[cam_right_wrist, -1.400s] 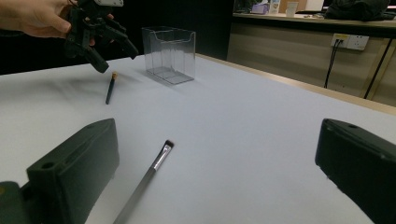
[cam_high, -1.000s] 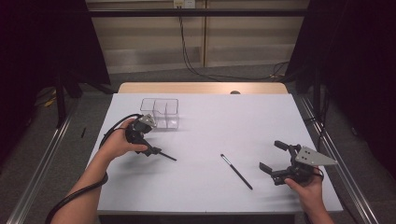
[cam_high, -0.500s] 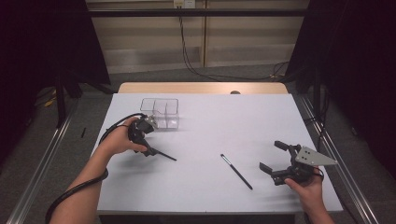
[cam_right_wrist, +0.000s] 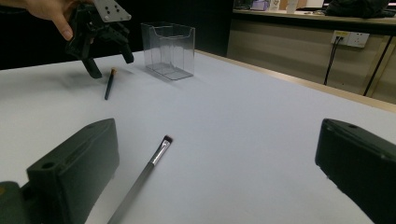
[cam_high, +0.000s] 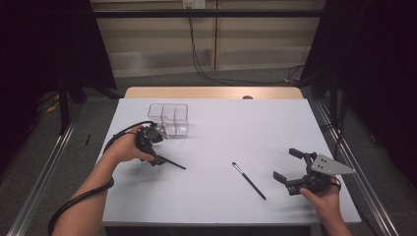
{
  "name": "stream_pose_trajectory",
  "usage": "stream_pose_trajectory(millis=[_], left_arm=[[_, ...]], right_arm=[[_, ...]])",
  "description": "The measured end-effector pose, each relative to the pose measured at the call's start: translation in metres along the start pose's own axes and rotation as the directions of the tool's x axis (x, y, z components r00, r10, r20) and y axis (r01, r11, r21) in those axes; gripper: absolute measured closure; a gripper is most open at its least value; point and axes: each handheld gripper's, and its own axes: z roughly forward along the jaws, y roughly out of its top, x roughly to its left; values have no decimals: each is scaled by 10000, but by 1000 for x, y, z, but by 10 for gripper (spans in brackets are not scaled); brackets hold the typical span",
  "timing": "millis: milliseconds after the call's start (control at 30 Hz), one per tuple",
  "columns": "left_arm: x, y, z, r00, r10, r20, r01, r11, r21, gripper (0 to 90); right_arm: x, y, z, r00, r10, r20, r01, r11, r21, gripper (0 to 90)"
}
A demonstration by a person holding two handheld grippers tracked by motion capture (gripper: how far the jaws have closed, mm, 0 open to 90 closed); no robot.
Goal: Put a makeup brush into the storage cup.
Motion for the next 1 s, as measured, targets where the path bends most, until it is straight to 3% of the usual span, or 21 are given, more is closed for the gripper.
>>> stream_pose_trajectory(millis=[267, 367, 467, 500, 533, 833, 1000], left_arm=[[0, 1, 2, 9995, 300, 62, -301, 9993, 218, 229], [-1, 1, 4, 9997, 216, 88, -218, 9994, 261, 272], [0, 1, 4, 9992, 139, 375, -149, 9996, 249, 329], [1, 1, 3, 9985, 249, 492, -265, 9991, 328, 354], [0, 1, 3, 9972, -68, 746, 39, 9993, 381, 439], [-5, 8, 2, 9947, -204, 1012, 113, 9958, 905, 630], [-8, 15, 3, 9910, -406, 1276, 225, 9899, 1402, 828]], right_arm=[[0, 0, 1, 10000, 7, -12, -7, 10000, 22, 0], [0, 0, 1, 10000, -1, -12, 1, 10000, 34, 0], [0, -1, 1, 10000, -1, -3, 1, 10000, 75, 0], [0, -1, 1, 10000, 23, -6, -23, 10000, 86, 0], [0, -1, 1, 10000, 19, -5, -19, 10000, 96, 0], [-1, -1, 0, 10000, -17, 21, 17, 10000, 90, 0], [-1, -2, 0, 10000, -24, 28, 23, 9999, 146, 0]])
